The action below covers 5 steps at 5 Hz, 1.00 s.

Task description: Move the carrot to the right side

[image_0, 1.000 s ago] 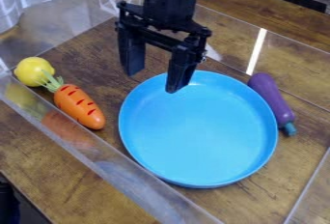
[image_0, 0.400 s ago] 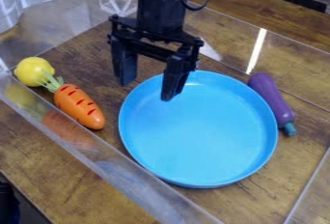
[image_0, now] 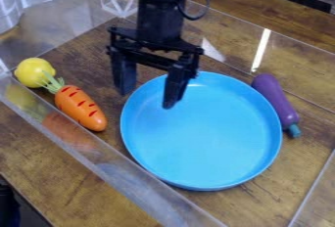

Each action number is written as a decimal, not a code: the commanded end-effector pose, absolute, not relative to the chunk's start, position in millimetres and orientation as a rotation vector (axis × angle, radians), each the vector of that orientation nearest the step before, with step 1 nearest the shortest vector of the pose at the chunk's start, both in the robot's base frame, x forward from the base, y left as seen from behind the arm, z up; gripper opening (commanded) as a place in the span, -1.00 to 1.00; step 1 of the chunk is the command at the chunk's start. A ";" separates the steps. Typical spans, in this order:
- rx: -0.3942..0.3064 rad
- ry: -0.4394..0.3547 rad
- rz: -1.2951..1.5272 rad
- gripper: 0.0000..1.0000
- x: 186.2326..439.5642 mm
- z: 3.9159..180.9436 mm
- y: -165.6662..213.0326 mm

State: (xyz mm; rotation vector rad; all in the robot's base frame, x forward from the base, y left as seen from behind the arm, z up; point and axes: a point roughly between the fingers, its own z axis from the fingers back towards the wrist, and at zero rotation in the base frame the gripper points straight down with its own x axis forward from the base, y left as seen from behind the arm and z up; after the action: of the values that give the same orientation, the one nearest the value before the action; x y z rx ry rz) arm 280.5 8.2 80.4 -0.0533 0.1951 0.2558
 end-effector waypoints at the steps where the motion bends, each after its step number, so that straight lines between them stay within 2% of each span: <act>1: -0.070 0.170 0.353 1.00 281.1 81.8 18.4; 3: -0.112 0.152 0.586 1.00 277.8 73.1 36.4; 5: -0.220 0.096 0.941 1.00 267.9 66.8 79.6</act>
State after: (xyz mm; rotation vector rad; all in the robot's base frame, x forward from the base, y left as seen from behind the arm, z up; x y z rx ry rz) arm 265.5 75.6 52.4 -0.2081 0.1554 0.9283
